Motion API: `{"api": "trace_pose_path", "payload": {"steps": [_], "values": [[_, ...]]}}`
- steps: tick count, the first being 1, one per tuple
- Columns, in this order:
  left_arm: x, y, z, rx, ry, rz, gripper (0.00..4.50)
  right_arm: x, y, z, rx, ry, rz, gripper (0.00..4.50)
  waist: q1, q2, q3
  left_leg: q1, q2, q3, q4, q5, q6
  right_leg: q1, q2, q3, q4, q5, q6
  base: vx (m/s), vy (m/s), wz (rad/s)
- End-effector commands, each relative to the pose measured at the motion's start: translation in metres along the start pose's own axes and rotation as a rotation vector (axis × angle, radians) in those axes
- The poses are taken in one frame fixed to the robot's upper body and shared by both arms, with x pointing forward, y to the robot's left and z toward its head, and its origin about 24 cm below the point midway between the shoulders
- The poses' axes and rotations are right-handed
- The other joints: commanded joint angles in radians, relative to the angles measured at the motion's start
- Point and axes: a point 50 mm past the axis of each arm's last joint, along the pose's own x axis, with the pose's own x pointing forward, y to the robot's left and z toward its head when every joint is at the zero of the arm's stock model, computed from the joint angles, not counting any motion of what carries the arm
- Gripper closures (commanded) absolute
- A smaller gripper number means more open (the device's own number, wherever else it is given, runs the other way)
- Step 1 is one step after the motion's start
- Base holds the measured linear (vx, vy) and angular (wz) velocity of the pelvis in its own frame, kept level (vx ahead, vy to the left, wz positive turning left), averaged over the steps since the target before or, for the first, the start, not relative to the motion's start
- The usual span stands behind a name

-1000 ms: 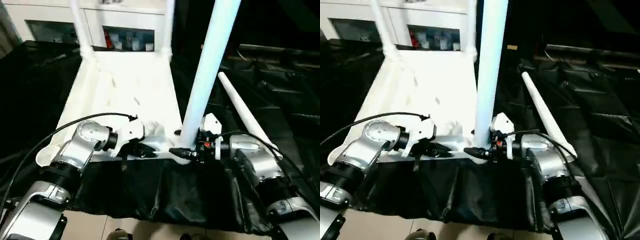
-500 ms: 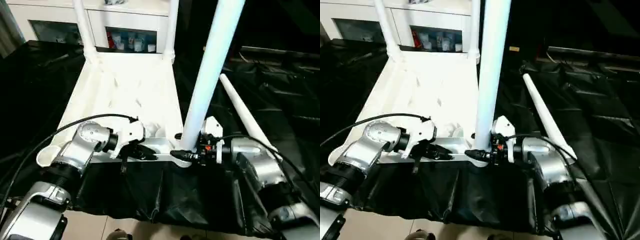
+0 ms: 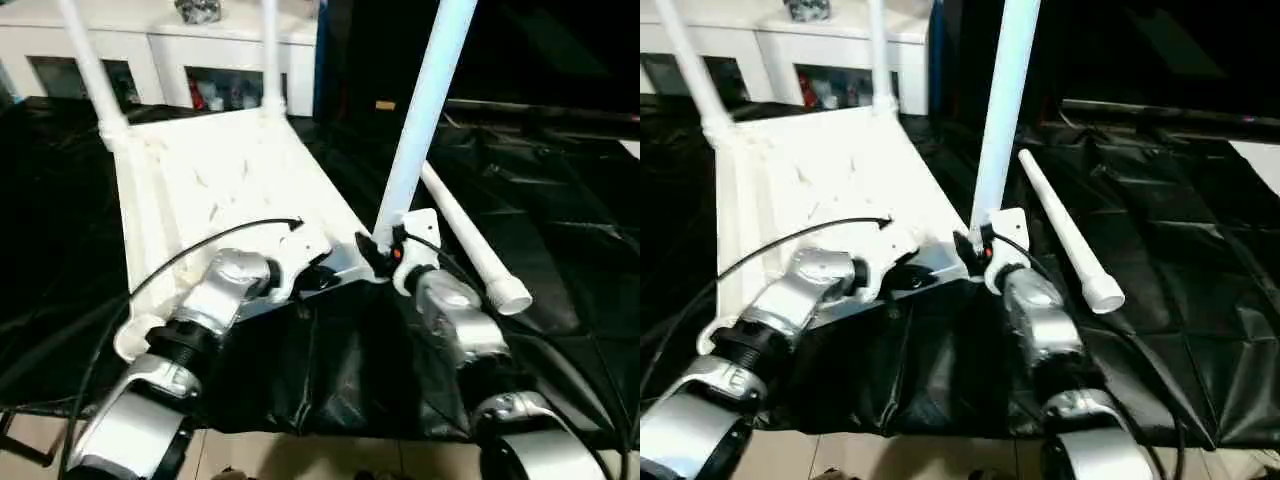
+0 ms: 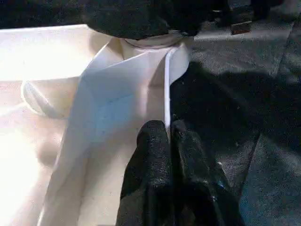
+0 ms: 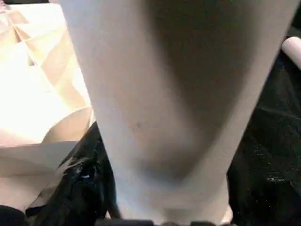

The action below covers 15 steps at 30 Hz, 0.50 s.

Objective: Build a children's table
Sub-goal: Rotate leg to tighten

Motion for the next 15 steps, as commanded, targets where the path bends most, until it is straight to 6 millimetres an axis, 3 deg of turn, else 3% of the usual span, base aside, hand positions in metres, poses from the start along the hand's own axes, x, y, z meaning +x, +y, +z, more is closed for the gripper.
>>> {"api": "trace_pose_path", "payload": {"steps": [1, 6, 8, 11, 15], "values": [[0.013, -0.01, 0.016, 0.067, -0.031, -0.032, 4.5, 0.006, 0.034, -0.008, 0.003, 0.029, 0.134, 1.22, -0.001, 0.011, -0.061, 0.019, 0.024, -0.02, -0.079, -0.441, -0.005, 0.027, -0.062, 0.038, -0.097, -0.515, -0.113, 0.0, 0.0, 0.0], [0.005, -0.008, 0.015, 0.102, -0.075, -0.063, 4.5, 0.006, 0.031, 0.0, -0.008, -0.033, 0.169, 0.83, 0.001, 0.01, -0.064, 0.015, 0.025, -0.019, -0.08, -0.417, 0.006, 0.03, -0.063, 0.042, -0.093, -0.489, -0.126, 0.0, 0.0, 0.0], [0.001, -0.007, 0.014, 0.089, -0.097, -0.086, 4.5, 0.004, 0.028, 0.003, -0.051, -0.051, 0.207, 0.6, 0.002, 0.012, -0.068, 0.009, 0.027, -0.017, -0.082, -0.388, 0.007, 0.034, -0.062, 0.047, -0.083, -0.422, -0.146, 0.0, 0.0, 0.0], [-0.009, -0.006, 0.009, 0.1, -0.118, -0.153, 4.5, -0.005, 0.022, 0.005, -0.098, -0.065, 0.336, 0.6, 0.005, 0.01, -0.07, 0.004, 0.028, -0.013, -0.081, -0.353, 0.023, 0.04, -0.061, 0.051, -0.074, -0.356, -0.175, 0.0, 0.0, 0.0], [-0.019, -0.007, 0.004, 0.094, -0.13, -0.233, 4.5, -0.015, 0.012, 0.004, -0.153, -0.048, 0.456, 0.6, 0.015, 0.01, -0.074, 0.009, 0.031, -0.005, -0.076, -0.315, 0.037, 0.037, -0.06, 0.057, -0.066, -0.296, -0.211, 0.0, 0.0, 0.0]]}}
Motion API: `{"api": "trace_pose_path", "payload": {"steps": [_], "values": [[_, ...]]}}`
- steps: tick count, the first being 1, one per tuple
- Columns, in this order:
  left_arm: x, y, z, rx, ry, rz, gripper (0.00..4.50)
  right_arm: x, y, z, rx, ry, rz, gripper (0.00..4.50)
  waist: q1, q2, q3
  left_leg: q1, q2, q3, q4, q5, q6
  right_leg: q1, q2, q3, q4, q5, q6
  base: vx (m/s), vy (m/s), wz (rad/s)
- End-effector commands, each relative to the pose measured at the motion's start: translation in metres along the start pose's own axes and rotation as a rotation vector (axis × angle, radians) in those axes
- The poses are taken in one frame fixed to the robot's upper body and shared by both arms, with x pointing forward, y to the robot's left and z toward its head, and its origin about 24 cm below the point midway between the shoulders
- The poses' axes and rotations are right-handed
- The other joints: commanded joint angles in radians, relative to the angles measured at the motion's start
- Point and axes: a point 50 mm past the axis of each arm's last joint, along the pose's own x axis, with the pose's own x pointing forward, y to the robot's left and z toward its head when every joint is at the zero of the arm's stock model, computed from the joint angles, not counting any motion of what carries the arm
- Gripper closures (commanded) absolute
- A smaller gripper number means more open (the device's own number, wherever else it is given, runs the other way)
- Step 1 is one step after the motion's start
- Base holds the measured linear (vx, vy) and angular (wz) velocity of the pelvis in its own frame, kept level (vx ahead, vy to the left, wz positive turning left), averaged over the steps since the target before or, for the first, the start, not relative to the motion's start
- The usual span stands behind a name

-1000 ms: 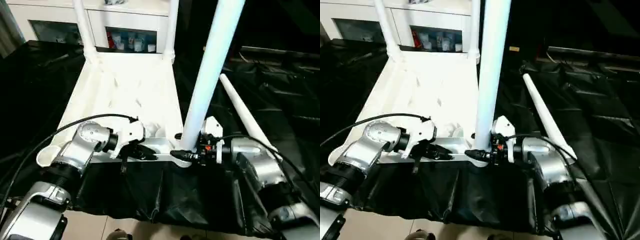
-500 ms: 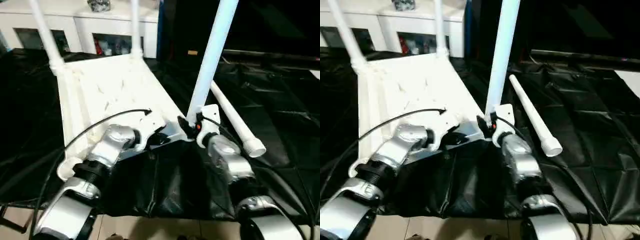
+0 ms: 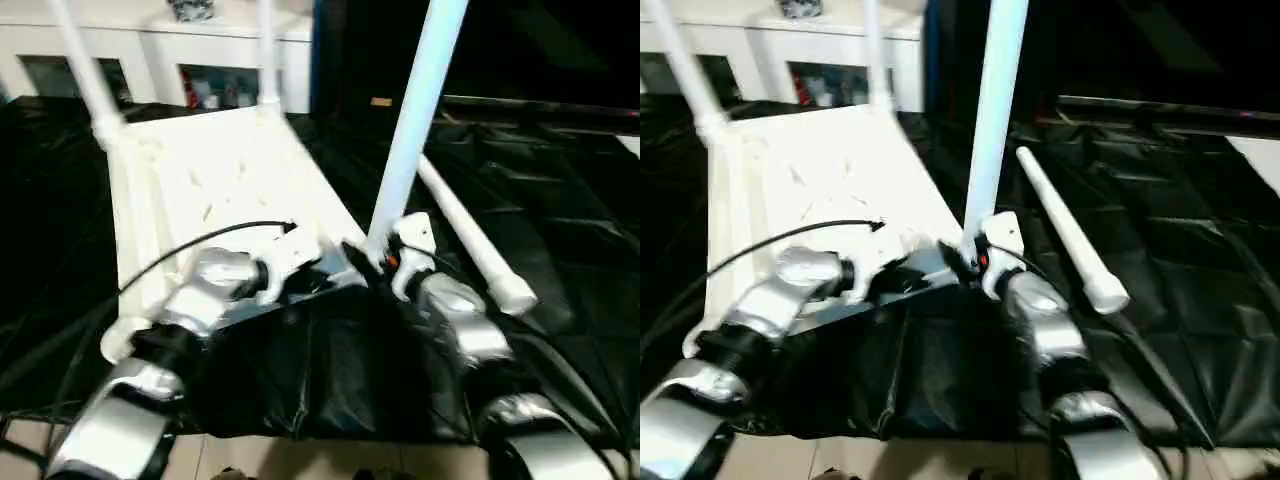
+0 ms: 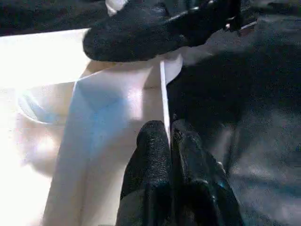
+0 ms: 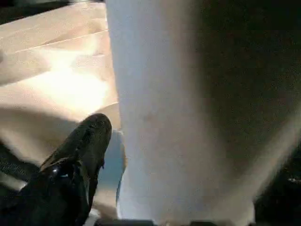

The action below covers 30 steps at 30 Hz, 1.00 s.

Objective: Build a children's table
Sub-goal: Rotate leg to tighten

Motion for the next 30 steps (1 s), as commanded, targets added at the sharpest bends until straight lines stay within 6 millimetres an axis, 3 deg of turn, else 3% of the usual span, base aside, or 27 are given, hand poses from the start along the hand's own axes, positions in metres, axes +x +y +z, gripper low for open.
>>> {"api": "trace_pose_path", "payload": {"steps": [1, 3, 5, 7, 10, 16, 24, 27, 30], "values": [[0.004, -0.009, 0.014, 0.062, -0.067, -0.122, 4.5, -0.003, 0.011, 0.005, -0.052, -0.002, 0.192, 0.6, 0.005, 0.009, -0.075, 0.011, 0.031, -0.005, -0.071, -0.3, 0.039, 0.045, -0.06, 0.056, -0.066, -0.305, -0.21, 0.0, 0.0, 0.0], [-0.003, -0.01, 0.012, 0.074, -0.054, -0.177, 4.5, -0.016, 0.008, 0.003, -0.084, 0.032, 0.311, 0.6, 0.016, 0.008, -0.078, 0.009, 0.031, -0.002, -0.068, -0.248, 0.061, 0.051, -0.057, 0.056, -0.061, -0.247, -0.216, 0.0, 0.0, 0.0], [-0.009, -0.011, 0.01, 0.076, -0.044, -0.229, 4.5, -0.027, 0.006, 0.004, -0.107, 0.064, 0.403, 0.6, 0.022, 0.015, -0.079, 0.008, 0.035, 0.0, -0.067, -0.208, 0.07, 0.05, -0.053, 0.056, -0.048, -0.174, -0.244, 0.033, -0.011, 0.04], [-0.011, -0.011, 0.008, 0.078, -0.038, -0.245, 4.5, -0.03, 0.005, 0.005, -0.115, 0.074, 0.433, 0.6, 0.03, 0.012, -0.08, 0.005, 0.037, 0.001, -0.065, -0.181, 0.077, 0.056, -0.051, 0.054, -0.039, -0.127, -0.258, 0.0, 0.0, 0.0], [-0.017, -0.013, 0.003, 0.093, -0.007, -0.298, 4.5, -0.037, 0.003, 0.005, -0.133, 0.129, 0.519, 0.6, 0.044, 0.014, -0.078, 0.01, 0.038, 0.005, -0.067, -0.214, 0.063, 0.051, -0.054, 0.054, -0.046, -0.183, -0.252, 0.0, 0.0, 0.0], [-0.023, -0.014, -0.004, 0.094, 0.019, -0.341, 4.5, -0.043, 0.002, 0.009, -0.126, 0.151, 0.58, 1.11, 0.047, 0.013, -0.074, 0.016, 0.039, 0.007, -0.071, -0.264, 0.032, 0.046, -0.057, 0.058, -0.056, -0.27, -0.223, 0.0, 0.0, 0.0], [-0.024, -0.014, -0.007, 0.082, 0.026, -0.341, 4.5, -0.047, 0.006, 0.007, -0.097, 0.171, 0.612, 1.7, 0.051, 0.008, -0.077, 0.01, 0.038, 0.006, -0.068, -0.22, 0.036, 0.049, -0.058, 0.058, -0.052, -0.265, -0.211, 0.0, 0.0, 0.0], [-0.021, -0.011, -0.008, 0.078, 0.021, -0.276, 4.5, -0.044, 0.007, 0.003, -0.084, 0.153, 0.529, 1.74, 0.052, 0.008, -0.078, 0.01, 0.038, 0.007, -0.068, -0.217, 0.034, 0.048, -0.058, 0.058, -0.053, -0.26, -0.208, 0.0, 0.0, 0.0], [-0.013, -0.005, -0.005, 0.055, 0.014, -0.172, 4.5, -0.031, 0.005, -0.004, -0.077, 0.135, 0.312, 1.76, 0.046, 0.007, -0.073, 0.013, 0.035, 0.004, -0.071, -0.257, 0.011, 0.042, -0.06, 0.057, -0.062, -0.334, -0.188, 0.0, 0.0, 0.0]]}}
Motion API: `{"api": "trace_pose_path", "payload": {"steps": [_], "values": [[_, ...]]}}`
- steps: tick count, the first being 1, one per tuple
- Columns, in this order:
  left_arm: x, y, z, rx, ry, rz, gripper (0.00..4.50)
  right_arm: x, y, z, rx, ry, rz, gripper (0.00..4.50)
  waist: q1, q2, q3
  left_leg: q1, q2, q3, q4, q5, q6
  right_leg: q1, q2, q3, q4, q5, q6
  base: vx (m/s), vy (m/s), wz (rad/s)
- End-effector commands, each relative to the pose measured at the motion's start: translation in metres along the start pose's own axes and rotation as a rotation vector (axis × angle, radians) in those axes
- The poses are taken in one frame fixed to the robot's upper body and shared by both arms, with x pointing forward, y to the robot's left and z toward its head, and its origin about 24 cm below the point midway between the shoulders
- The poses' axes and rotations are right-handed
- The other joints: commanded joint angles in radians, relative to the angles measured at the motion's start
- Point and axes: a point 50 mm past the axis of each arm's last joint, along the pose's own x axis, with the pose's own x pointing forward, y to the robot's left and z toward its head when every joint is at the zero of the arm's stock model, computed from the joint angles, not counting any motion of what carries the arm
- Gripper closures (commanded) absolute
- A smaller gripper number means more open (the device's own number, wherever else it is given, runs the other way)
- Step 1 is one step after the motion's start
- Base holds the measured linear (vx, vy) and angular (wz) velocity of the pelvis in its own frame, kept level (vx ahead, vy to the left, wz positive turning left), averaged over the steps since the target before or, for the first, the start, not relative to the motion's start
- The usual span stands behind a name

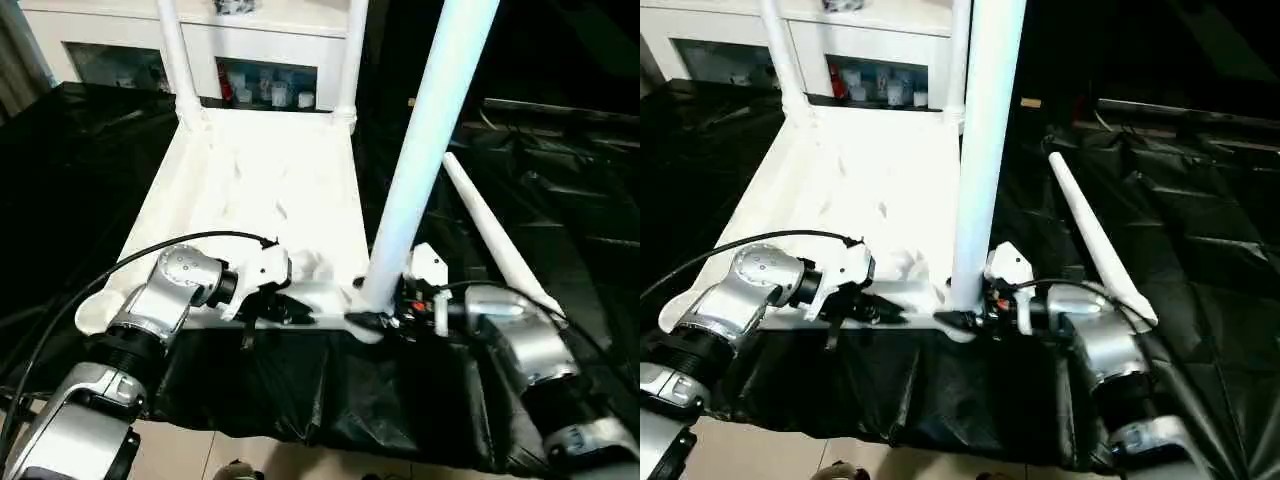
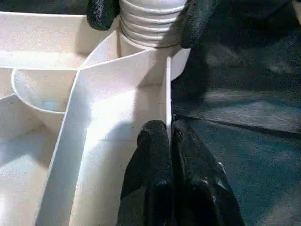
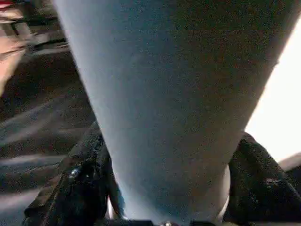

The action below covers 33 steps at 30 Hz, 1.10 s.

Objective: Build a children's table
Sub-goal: Rotate leg to tighten

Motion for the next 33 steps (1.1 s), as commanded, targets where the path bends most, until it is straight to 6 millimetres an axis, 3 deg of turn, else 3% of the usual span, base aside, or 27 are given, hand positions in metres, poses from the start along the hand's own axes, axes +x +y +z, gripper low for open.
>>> {"api": "trace_pose_path", "payload": {"steps": [1, 2, 5, 7, 10, 14, 15, 21, 22, 28, 33], "values": [[0.014, 0.003, 0.006, 0.001, -0.006, 0.036, 4.5, 0.009, -0.003, -0.006, 0.018, 0.013, -0.125, 1.77, -0.008, 0.004, -0.071, 0.015, 0.027, -0.016, -0.068, -0.279, -0.004, 0.042, -0.062, 0.049, -0.071, -0.389, -0.174, 0.0, 0.0, 0.0], [0.02, 0.007, 0.011, -0.03, -0.027, 0.1, 4.5, 0.016, -0.007, -0.008, 0.079, -0.01, -0.258, 1.78, -0.013, 0.001, -0.069, 0.015, 0.026, -0.016, -0.069, -0.294, -0.011, 0.041, -0.062, 0.048, -0.077, -0.436, -0.155, 0.0, 0.0, 0.0], [0.037, 0.014, 0.025, -0.09, -0.075, 0.206, 4.5, 0.032, -0.01, -0.011, 0.209, -0.051, -0.428, 1.78, -0.027, 0.0, -0.068, 0.012, 0.022, -0.023, -0.07, -0.312, -0.016, 0.043, -0.064, 0.042, -0.089, -0.532, -0.113, 0.0, 0.0, 0.0], [0.047, 0.018, 0.034, -0.118, -0.094, 0.275, 4.5, 0.043, -0.009, -0.012, 0.266, -0.062, -0.502, 1.78, -0.037, 0.004, -0.066, 0.02, 0.018, -0.024, -0.065, -0.333, -0.013, 0.036, -0.063, 0.037, -0.099, -0.565, -0.104, 0.0, 0.0, 0.0], [0.059, 0.018, 0.042, -0.123, -0.106, 0.318, 4.5, 0.058, -0.006, -0.009, 0.269, -0.056, -0.555, 1.78, -0.043, 0.003, -0.068, 0.014, 0.018, -0.024, -0.067, -0.323, -0.007, 0.038, -0.06, 0.035, -0.099, -0.544, -0.102, 0.0, 0.0, 0.0], [0.07, 0.013, 0.044, -0.096, -0.085, 0.317, 4.5, 0.073, 0.001, -0.003, 0.227, -0.074, -0.544, 1.78, -0.044, 0.007, -0.071, 0.015, 0.019, -0.022, -0.067, -0.328, 0.01, 0.036, -0.057, 0.038, -0.097, -0.496, -0.113, 0.0, 0.0, 0.0], [0.071, 0.012, 0.044, -0.094, -0.08, 0.313, 4.5, 0.074, 0.002, -0.001, 0.211, -0.087, -0.54, 1.22, -0.043, 0.007, -0.072, 0.014, 0.019, -0.021, -0.067, -0.326, 0.012, 0.037, -0.058, 0.04, -0.094, -0.475, -0.121, 0.0, 0.0, 0.0], [0.064, 0.008, 0.038, -0.061, -0.086, 0.274, 4.5, 0.068, -0.001, 0.004, 0.139, -0.124, -0.483, 0.72, -0.044, 0.007, -0.072, 0.013, 0.021, -0.02, -0.069, -0.33, 0.019, 0.039, -0.057, 0.041, -0.088, -0.433, -0.145, 0.0, 0.0, 0.0], [0.058, 0.006, 0.034, -0.039, -0.091, 0.243, 4.5, 0.062, -0.001, 0.005, 0.097, -0.129, -0.416, 0.64, -0.045, 0.006, -0.074, 0.007, 0.022, -0.021, -0.069, -0.324, 0.028, 0.046, -0.058, 0.042, -0.085, -0.416, -0.149, 0.0, 0.0, 0.0], [0.037, -0.001, 0.019, 0.0, -0.08, 0.122, 4.5, 0.035, 0.002, 0.001, 0.015, -0.088, -0.151, 0.64, -0.046, 0.003, -0.076, 0.005, 0.024, -0.015, -0.065, -0.272, 0.058, 0.048, -0.056, 0.048, -0.074, -0.339, -0.182, 0.0, 0.0, 0.0], [0.024, -0.006, 0.011, 0.006, -0.062, 0.037, 4.5, 0.019, 0.005, -0.002, -0.019, -0.038, 0.008, 0.64, -0.031, 0.007, -0.078, 0.007, 0.03, -0.013, -0.063, -0.236, 0.068, 0.051, -0.054, 0.048, -0.059, -0.265, -0.217, 0.0, 0.0, 0.0]]}}
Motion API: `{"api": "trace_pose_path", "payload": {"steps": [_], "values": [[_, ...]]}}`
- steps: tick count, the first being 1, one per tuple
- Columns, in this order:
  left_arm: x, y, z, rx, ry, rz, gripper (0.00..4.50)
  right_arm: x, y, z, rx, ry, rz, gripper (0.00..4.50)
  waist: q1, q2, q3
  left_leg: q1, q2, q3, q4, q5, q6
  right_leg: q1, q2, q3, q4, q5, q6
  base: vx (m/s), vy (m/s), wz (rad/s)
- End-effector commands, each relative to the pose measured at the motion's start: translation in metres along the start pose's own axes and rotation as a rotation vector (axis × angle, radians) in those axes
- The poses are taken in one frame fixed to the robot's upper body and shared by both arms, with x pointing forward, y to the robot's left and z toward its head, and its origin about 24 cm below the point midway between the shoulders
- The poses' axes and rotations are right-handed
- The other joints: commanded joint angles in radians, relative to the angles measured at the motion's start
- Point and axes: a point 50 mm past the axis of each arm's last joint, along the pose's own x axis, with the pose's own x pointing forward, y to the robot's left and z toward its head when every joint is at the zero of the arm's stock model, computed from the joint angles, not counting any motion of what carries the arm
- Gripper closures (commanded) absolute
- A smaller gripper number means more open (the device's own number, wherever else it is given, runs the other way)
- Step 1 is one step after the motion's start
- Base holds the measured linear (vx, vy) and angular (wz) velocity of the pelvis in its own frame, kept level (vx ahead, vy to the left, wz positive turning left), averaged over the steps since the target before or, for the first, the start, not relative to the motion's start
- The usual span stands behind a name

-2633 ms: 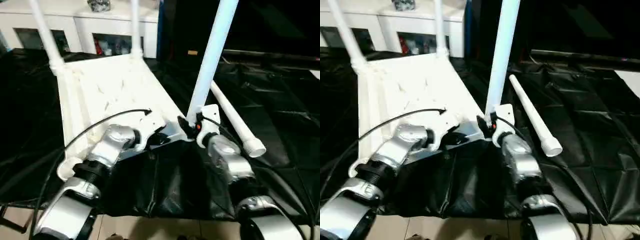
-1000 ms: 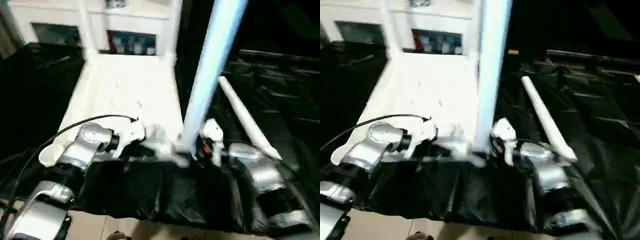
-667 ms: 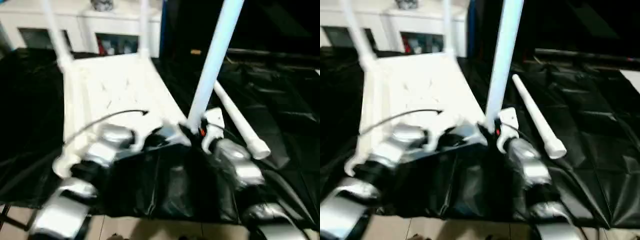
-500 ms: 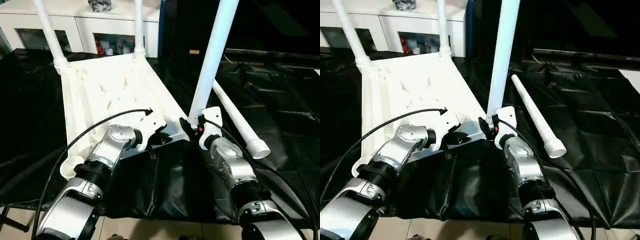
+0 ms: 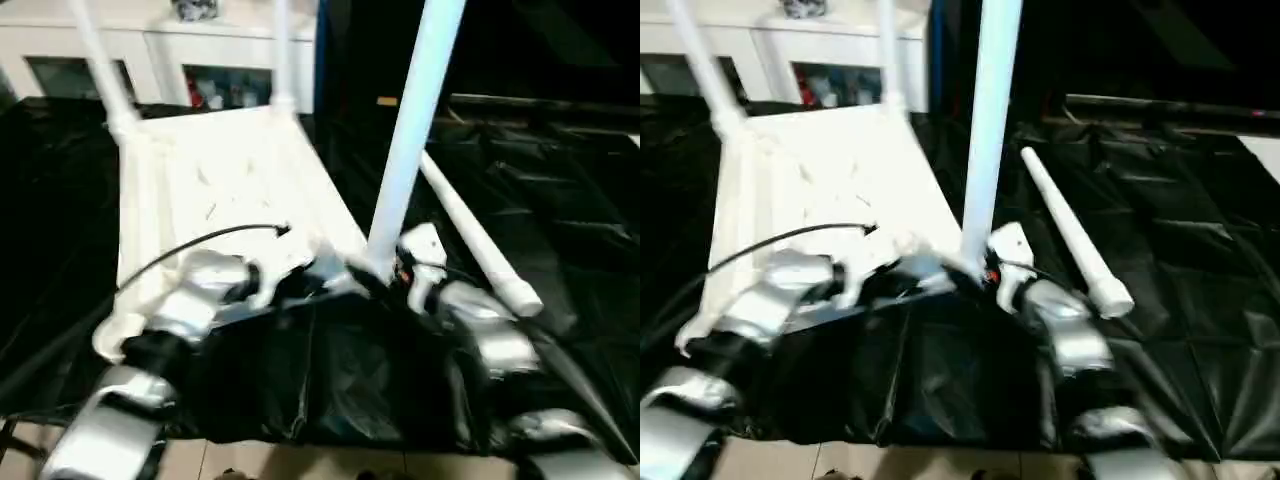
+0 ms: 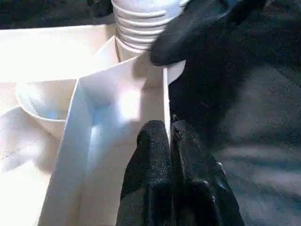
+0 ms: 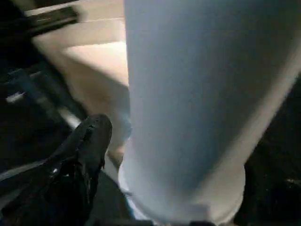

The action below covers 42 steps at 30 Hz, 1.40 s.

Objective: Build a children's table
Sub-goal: Rotate leg to tighten

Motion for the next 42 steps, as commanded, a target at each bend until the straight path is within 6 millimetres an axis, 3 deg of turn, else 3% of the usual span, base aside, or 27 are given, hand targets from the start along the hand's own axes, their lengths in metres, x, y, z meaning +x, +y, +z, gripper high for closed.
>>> {"api": "trace_pose_path", "payload": {"steps": [1, 13, 19, 22, 24, 26, 27, 29, 33, 34, 36, 42], "values": [[0.004, -0.009, 0.003, 0.029, -0.024, -0.112, 4.5, 0.001, 0.013, -0.001, -0.032, 0.05, 0.182, 0.64, 0.006, 0.002, -0.074, 0.004, 0.031, -0.008, -0.06, -0.232, 0.067, 0.05, -0.052, 0.05, -0.059, -0.258, -0.224, 0.0, 0.0, 0.0], [-0.012, -0.011, -0.005, 0.021, 0.007, -0.226, 4.5, -0.015, 0.009, 0.002, -0.014, 0.084, 0.285, 1.64, 0.028, 0.003, -0.073, 0.008, 0.032, -0.007, -0.062, -0.246, 0.037, 0.049, -0.056, 0.052, -0.06, -0.297, -0.208, 0.0, 0.0, 0.0], [-0.013, -0.009, -0.006, 0.004, 0.006, -0.213, 4.5, -0.016, 0.014, -0.002, 0.028, 0.091, 0.303, 1.7, 0.03, 0.002, -0.074, 0.006, 0.031, -0.007, -0.061, -0.235, 0.039, 0.05, -0.054, 0.052, -0.058, -0.281, -0.21, 0.0, 0.0, 0.0], [-0.004, -0.001, -0.004, -0.006, 0.016, -0.097, 4.5, -0.007, 0.013, -0.008, 0.057, 0.085, 0.13, 1.71, 0.03, 0.001, -0.073, 0.009, 0.03, -0.008, -0.062, -0.25, 0.027, 0.047, -0.057, 0.052, -0.062, -0.311, -0.201, 0.0, 0.0, 0.0], [0.003, 0.005, 0.0, -0.027, 0.026, -0.012, 4.5, 0.001, 0.009, -0.013, 0.067, 0.086, -0.032, 1.71, 0.023, 0.001, -0.067, 0.014, 0.026, -0.009, -0.064, -0.281, 0.004, 0.037, -0.058, 0.053, -0.073, -0.389, -0.182, 0.0, 0.0, 0.0], [0.016, 0.009, 0.009, -0.07, -0.005, 0.065, 4.5, 0.011, 0.006, -0.016, 0.13, 0.068, -0.185, 1.72, 0.015, -0.002, -0.064, 0.016, 0.023, -0.017, -0.065, -0.325, -0.018, 0.039, -0.063, 0.045, -0.088, -0.522, -0.133, -0.051, -0.001, -0.03], [0.025, 0.009, 0.015, -0.078, -0.013, 0.102, 4.5, 0.019, 0.005, -0.016, 0.169, 0.058, -0.271, 1.72, 0.012, -0.003, -0.063, 0.016, 0.023, -0.019, -0.065, -0.328, -0.02, 0.038, -0.063, 0.044, -0.091, -0.54, -0.122, 0.0, 0.0, 0.0], [0.038, 0.009, 0.023, -0.095, -0.027, 0.148, 4.5, 0.029, 0.005, -0.016, 0.215, 0.055, -0.358, 1.73, -0.001, 0.006, -0.064, 0.016, 0.019, -0.024, -0.064, -0.352, -0.017, 0.038, -0.061, 0.037, -0.099, -0.569, -0.104, 0.0, 0.0, 0.0], [0.056, 0.007, 0.035, -0.093, -0.04, 0.199, 4.5, 0.049, 0.011, -0.009, 0.245, 0.036, -0.43, 1.73, -0.012, 0.0, -0.064, 0.015, 0.014, -0.021, -0.06, -0.353, 0.005, 0.035, -0.058, 0.033, -0.11, -0.579, -0.09, 0.0, 0.0, 0.0], [0.061, 0.006, 0.037, -0.084, -0.04, 0.207, 4.5, 0.054, 0.014, -0.005, 0.222, 0.018, -0.423, 1.73, -0.011, 0.007, -0.064, 0.015, 0.014, -0.022, -0.061, -0.357, 0.008, 0.034, -0.057, 0.032, -0.111, -0.574, -0.089, 0.0, 0.0, 0.0], [0.064, 0.005, 0.038, -0.08, -0.04, 0.208, 4.5, 0.058, 0.016, 0.0, 0.191, -0.007, -0.416, 1.17, -0.014, 0.003, -0.064, 0.015, 0.014, -0.021, -0.061, -0.366, 0.009, 0.032, -0.056, 0.032, -0.112, -0.568, -0.088, 0.0, 0.0, 0.0], [0.064, 0.004, 0.038, -0.085, -0.04, 0.195, 4.5, 0.056, 0.012, 0.003, 0.15, -0.023, -0.425, 0.57, -0.014, 0.003, -0.067, 0.011, 0.018, -0.021, -0.065, -0.361, 0.022, 0.035, -0.055, 0.037, -0.101, -0.502, -0.118, 0.0, 0.0, 0.0]]}}
